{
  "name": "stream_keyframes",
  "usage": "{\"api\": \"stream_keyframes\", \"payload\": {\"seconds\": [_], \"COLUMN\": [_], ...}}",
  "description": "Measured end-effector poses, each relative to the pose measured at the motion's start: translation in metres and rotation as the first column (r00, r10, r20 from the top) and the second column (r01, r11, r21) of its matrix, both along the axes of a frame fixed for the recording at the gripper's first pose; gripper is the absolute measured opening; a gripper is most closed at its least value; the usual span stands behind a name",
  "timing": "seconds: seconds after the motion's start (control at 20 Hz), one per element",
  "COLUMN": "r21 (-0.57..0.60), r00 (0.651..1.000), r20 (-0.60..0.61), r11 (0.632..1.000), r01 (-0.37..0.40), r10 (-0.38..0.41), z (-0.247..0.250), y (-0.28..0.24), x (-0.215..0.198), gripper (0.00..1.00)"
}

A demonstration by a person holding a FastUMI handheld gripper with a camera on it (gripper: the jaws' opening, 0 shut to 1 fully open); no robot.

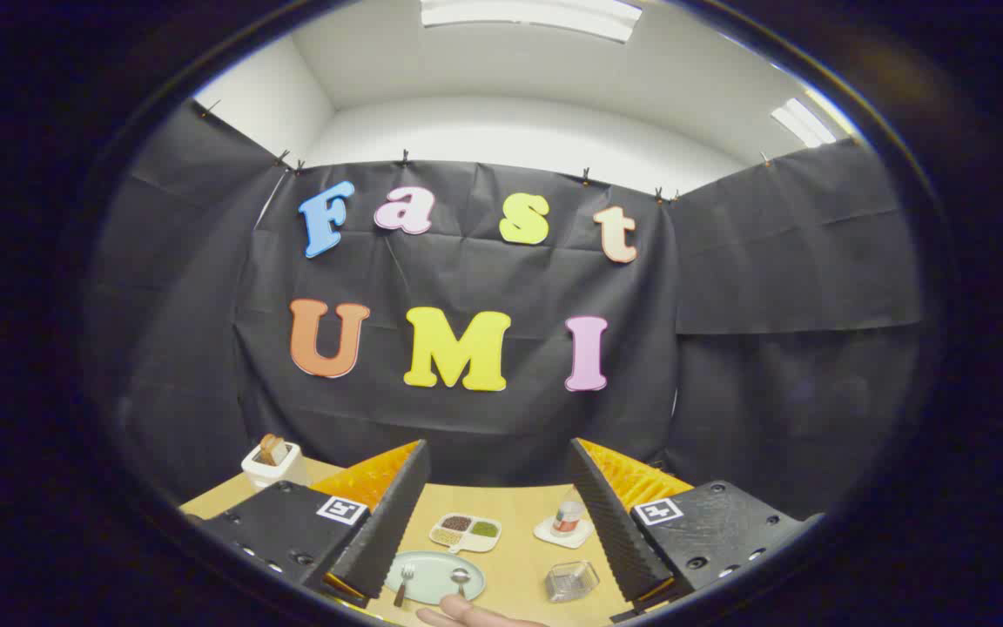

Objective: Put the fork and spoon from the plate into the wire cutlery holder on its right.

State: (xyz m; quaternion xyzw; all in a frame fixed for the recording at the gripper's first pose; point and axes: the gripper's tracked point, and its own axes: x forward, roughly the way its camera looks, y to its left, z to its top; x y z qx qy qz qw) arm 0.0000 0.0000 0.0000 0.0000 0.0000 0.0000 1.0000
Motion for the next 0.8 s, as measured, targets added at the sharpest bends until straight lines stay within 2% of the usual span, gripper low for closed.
{"api": "stream_keyframes", "payload": {"seconds": [0.35,0.55,0.8], "r21": [0.041,0.007,-0.006], "r00": [0.998,0.996,0.989], "r20": [-0.066,-0.089,-0.145], "r11": [0.999,1.0,0.999], "r01": [0.01,0.005,-0.039], "r10": [-0.007,-0.004,0.038], "z": [-0.012,-0.023,-0.05], "y": [0.004,0.001,0.008], "x": [0.008,0.027,0.048], "gripper": [0.95,0.95,0.95]}}
